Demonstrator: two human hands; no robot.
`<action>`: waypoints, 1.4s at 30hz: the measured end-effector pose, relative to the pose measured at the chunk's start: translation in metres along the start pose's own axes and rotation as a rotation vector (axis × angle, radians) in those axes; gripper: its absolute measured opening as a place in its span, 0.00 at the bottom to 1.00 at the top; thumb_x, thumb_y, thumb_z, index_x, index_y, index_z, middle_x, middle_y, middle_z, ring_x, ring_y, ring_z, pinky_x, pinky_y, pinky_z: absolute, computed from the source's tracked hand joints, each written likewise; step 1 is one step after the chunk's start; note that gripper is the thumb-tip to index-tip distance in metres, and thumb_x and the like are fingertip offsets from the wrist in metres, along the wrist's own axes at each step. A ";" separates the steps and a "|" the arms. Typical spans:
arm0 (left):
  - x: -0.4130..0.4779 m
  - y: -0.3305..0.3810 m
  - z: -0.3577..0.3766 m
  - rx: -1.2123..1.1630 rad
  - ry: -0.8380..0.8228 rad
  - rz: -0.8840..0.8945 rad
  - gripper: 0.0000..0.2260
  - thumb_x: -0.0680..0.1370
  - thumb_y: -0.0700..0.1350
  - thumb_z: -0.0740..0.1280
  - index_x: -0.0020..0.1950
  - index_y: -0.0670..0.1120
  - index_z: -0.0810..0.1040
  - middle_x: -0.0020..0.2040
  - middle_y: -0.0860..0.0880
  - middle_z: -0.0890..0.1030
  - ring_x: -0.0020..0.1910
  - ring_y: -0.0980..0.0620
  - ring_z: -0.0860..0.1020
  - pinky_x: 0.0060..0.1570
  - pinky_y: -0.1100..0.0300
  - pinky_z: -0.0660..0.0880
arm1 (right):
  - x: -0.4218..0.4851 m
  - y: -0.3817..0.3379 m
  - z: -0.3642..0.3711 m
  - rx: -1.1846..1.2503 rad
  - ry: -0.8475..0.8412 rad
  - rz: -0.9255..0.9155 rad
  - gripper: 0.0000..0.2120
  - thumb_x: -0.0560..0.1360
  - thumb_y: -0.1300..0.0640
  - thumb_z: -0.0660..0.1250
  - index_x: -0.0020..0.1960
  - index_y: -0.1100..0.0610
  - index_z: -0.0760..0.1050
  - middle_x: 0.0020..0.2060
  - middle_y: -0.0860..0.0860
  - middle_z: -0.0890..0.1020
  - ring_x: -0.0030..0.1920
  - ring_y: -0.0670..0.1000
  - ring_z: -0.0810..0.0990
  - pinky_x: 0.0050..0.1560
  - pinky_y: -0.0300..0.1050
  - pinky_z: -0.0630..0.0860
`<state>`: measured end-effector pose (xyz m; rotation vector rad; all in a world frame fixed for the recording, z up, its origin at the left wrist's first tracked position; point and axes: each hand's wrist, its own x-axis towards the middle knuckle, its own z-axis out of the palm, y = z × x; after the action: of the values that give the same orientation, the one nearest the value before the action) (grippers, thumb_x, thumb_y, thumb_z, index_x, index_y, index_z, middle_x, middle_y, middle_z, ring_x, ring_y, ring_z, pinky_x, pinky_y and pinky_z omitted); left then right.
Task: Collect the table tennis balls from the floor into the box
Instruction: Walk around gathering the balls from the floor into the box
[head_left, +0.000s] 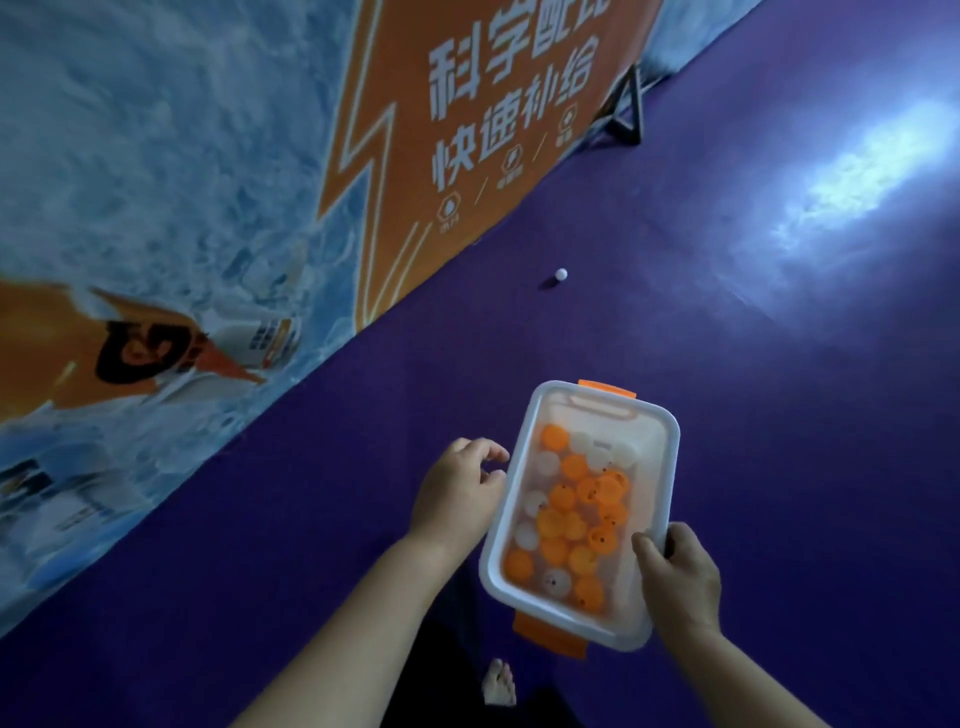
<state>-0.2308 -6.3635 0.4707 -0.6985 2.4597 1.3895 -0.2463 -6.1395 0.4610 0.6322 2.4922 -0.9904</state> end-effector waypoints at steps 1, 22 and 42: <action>0.021 0.007 -0.004 0.003 -0.004 0.010 0.09 0.78 0.43 0.62 0.56 0.51 0.77 0.55 0.56 0.74 0.46 0.59 0.74 0.46 0.61 0.75 | 0.014 -0.013 0.000 0.006 0.010 0.014 0.09 0.74 0.57 0.65 0.39 0.61 0.71 0.35 0.58 0.78 0.35 0.56 0.76 0.34 0.49 0.72; 0.431 0.207 -0.017 0.221 -0.192 0.063 0.09 0.79 0.44 0.61 0.58 0.53 0.76 0.55 0.57 0.75 0.48 0.60 0.74 0.40 0.67 0.72 | 0.331 -0.206 -0.053 0.284 0.118 0.347 0.07 0.74 0.56 0.66 0.40 0.58 0.74 0.36 0.57 0.80 0.38 0.57 0.79 0.39 0.53 0.77; 0.758 0.237 0.098 0.463 -0.412 -0.016 0.10 0.79 0.42 0.61 0.58 0.50 0.77 0.55 0.53 0.76 0.51 0.55 0.75 0.47 0.59 0.74 | 0.624 -0.268 -0.028 0.199 0.183 0.488 0.07 0.73 0.55 0.66 0.39 0.57 0.73 0.34 0.54 0.78 0.35 0.53 0.76 0.33 0.47 0.70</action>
<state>-1.0069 -6.3967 0.2763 -0.2895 2.2981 0.8020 -0.9094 -6.1290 0.3133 1.3686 2.2253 -1.0243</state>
